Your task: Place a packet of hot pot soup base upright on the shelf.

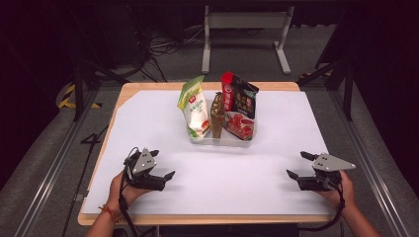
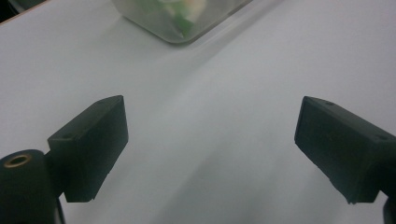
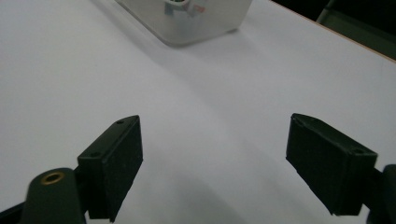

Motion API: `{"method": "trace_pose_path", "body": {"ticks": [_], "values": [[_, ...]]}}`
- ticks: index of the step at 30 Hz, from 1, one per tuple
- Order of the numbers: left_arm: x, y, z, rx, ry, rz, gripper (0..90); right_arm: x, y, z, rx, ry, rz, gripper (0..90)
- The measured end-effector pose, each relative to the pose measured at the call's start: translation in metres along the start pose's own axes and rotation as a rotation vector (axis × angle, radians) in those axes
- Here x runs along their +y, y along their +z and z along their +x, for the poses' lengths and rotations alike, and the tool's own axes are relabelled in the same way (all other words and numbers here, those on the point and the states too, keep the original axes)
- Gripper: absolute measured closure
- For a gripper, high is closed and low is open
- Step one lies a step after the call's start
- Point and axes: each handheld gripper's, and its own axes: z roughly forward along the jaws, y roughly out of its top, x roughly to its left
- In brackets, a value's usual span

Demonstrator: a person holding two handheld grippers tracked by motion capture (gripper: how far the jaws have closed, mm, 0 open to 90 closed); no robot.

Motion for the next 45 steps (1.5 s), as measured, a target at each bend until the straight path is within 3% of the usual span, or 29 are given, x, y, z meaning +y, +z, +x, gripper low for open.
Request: {"method": "trace_pose_path", "body": {"ticks": [12,45], "values": [[-0.001,-0.002,0.000,-0.009,0.002,-0.011,10.3,-0.011,-0.009,-0.006,-0.023,0.064,-0.025,18.8],[0.000,-0.003,0.001,0.000,0.016,-0.008,10.3,-0.009,-0.013,-0.003,-0.042,0.038,-0.024,18.7]]}}
